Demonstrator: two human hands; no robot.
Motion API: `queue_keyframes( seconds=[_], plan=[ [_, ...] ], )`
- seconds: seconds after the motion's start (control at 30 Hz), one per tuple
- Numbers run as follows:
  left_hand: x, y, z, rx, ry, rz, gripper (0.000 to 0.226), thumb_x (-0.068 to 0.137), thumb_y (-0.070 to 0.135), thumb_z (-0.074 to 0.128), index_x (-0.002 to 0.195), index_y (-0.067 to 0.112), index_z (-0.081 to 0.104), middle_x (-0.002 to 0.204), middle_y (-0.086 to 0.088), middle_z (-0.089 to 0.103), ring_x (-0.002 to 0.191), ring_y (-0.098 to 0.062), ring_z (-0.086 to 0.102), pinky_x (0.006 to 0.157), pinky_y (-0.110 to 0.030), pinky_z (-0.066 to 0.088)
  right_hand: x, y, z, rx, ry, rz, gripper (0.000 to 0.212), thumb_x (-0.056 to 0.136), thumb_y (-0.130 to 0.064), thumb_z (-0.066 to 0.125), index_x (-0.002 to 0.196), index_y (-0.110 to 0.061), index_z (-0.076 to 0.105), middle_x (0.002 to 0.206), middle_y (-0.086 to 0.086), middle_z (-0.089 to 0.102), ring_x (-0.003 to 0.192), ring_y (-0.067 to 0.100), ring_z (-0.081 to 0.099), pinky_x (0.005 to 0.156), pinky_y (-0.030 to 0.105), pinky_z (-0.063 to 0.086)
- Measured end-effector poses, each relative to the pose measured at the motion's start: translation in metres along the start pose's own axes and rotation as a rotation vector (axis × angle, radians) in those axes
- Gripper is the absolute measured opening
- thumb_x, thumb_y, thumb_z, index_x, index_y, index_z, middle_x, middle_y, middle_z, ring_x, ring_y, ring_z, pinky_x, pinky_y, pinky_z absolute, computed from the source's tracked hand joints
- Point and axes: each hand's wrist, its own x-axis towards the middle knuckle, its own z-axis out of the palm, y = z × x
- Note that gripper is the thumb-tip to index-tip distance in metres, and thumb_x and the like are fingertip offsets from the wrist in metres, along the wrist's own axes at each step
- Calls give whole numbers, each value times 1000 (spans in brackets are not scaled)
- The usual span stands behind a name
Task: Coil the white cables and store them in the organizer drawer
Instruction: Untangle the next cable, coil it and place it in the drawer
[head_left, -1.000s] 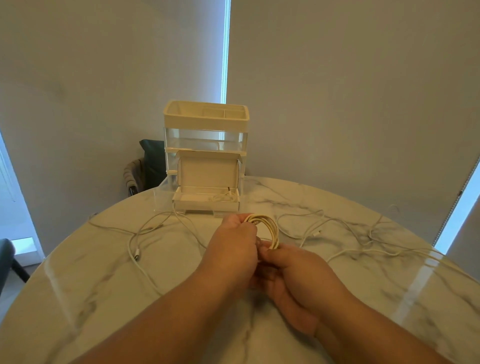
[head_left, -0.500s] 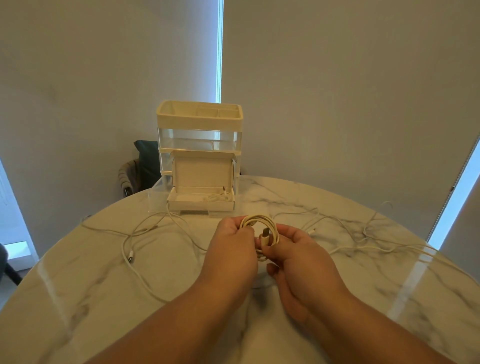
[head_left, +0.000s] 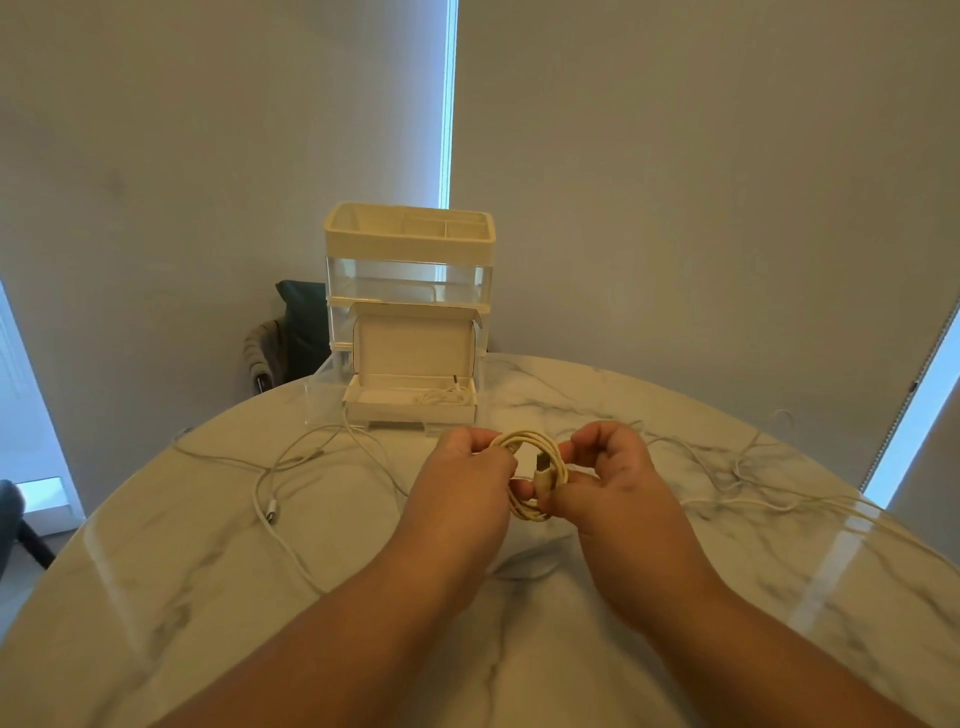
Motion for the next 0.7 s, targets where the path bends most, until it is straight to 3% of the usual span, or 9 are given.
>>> queue_keyframes(
  seconds=[0.07, 0.17, 0.23, 0.33, 0.4, 0.5, 0.57, 0.63, 0.7],
  plan=[
    [-1, -1, -1, 37, -72, 40, 7, 93, 19, 58, 98, 22, 62, 85, -4, 73, 75, -17, 72, 76, -42, 61, 2, 2, -2, -36, 8, 13, 44, 65, 1, 79, 98, -18, 56, 90, 2, 64, 70, 12, 64, 66, 33, 50],
    [-1, -3, -3, 182, -100, 149, 9, 97, 34, 57, 98, 25, 57, 87, -2, 71, 76, -17, 72, 71, -38, 62, 2, 1, -1, -67, 13, 36, 51, 44, -17, 82, 90, -24, 60, 86, 1, 66, 73, 17, 64, 70, 47, 53],
    [2, -4, -5, 223, -67, 187, 13, 98, 37, 53, 97, 25, 58, 85, -2, 70, 73, -16, 69, 63, -32, 59, 1, 1, 0, -77, -23, 21, 49, 46, -13, 82, 90, -23, 61, 86, 3, 67, 76, 22, 66, 79, 52, 55],
    [5, -7, -7, 233, -28, 202, 13, 99, 36, 52, 96, 26, 59, 83, -1, 70, 65, -12, 65, 54, -26, 52, 1, 0, -1, -63, -87, -8, 45, 67, 12, 77, 98, -13, 58, 88, 6, 66, 74, 19, 68, 81, 46, 57],
    [5, -8, -6, 204, -36, 220, 9, 100, 33, 51, 101, 32, 59, 86, -1, 70, 63, -12, 65, 52, -24, 53, 1, 0, 1, -78, -110, -6, 48, 73, 17, 71, 105, -14, 54, 96, 8, 65, 76, 19, 71, 80, 42, 58],
    [7, -10, -6, 186, -61, 241, 20, 102, 29, 49, 104, 36, 67, 92, 4, 69, 63, -5, 64, 51, -20, 51, 0, 2, 2, -138, -122, -53, 60, 75, 12, 71, 113, -28, 49, 107, -7, 63, 84, 19, 73, 84, 44, 59],
    [7, -10, -7, 184, -63, 242, 22, 102, 28, 49, 99, 32, 70, 88, 6, 69, 56, -1, 61, 48, -16, 48, -1, 4, 2, -182, -143, -72, 59, 76, 7, 71, 113, -34, 51, 100, -15, 67, 85, 18, 73, 87, 44, 58],
    [8, -11, -7, 215, -52, 251, 21, 101, 29, 49, 96, 32, 70, 87, 8, 70, 63, -3, 64, 47, -13, 47, -1, 6, 2, -166, -169, -85, 49, 75, 1, 70, 110, -33, 62, 97, -3, 72, 86, 21, 73, 85, 40, 58],
    [9, -11, -8, 224, -48, 252, 22, 101, 28, 50, 93, 32, 70, 87, 8, 70, 71, -8, 66, 49, -14, 48, -1, 6, 2, -173, -156, -134, 40, 71, -9, 73, 105, -30, 71, 109, 6, 69, 90, 21, 72, 80, 35, 58]
  ],
)
